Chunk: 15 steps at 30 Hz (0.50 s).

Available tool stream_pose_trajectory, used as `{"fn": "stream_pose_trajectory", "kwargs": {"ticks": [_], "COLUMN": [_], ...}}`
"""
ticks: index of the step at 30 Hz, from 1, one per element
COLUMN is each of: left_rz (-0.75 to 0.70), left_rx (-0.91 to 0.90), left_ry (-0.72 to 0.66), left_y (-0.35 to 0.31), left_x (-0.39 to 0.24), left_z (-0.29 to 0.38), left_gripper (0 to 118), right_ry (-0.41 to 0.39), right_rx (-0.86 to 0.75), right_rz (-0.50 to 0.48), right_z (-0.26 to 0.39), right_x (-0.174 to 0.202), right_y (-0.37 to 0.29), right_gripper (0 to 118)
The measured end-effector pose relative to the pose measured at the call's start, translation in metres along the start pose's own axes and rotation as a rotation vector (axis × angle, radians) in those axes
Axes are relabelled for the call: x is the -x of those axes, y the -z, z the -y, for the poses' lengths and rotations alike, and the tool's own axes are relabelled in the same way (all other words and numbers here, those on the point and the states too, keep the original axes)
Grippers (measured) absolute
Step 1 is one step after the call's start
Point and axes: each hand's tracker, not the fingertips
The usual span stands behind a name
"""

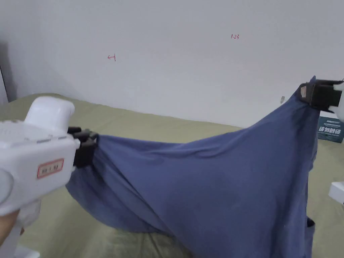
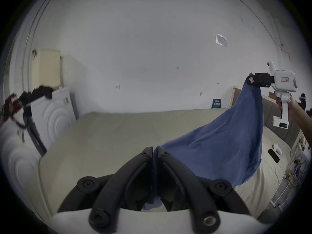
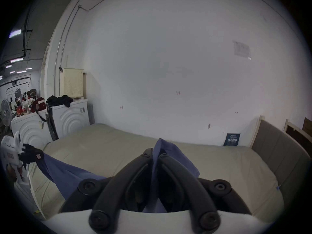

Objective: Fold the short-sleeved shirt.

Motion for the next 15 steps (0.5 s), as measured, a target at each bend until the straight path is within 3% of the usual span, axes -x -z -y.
{"fn": "stream_pose_trajectory", "kwargs": {"ticks": [7,15], "left_rz": [-0.03,-0.111], "left_rx": [-0.064,-0.107], "left_ry": [0.174,0.208], "left_y": [0.025,0.051], "left_x": [-0.001,0.008], "left_z": [-0.088,-0.164], "left_gripper": [5,5], "right_ry": [-0.077,-0.111], "right_rx": [-0.039,-0.072], "right_rz": [0.067,0.141], "right_z": [-0.056,-0.102], "right_x": [-0.011,-0.037], "right_y": [0.008,0.038], "right_gripper": [5,5]}}
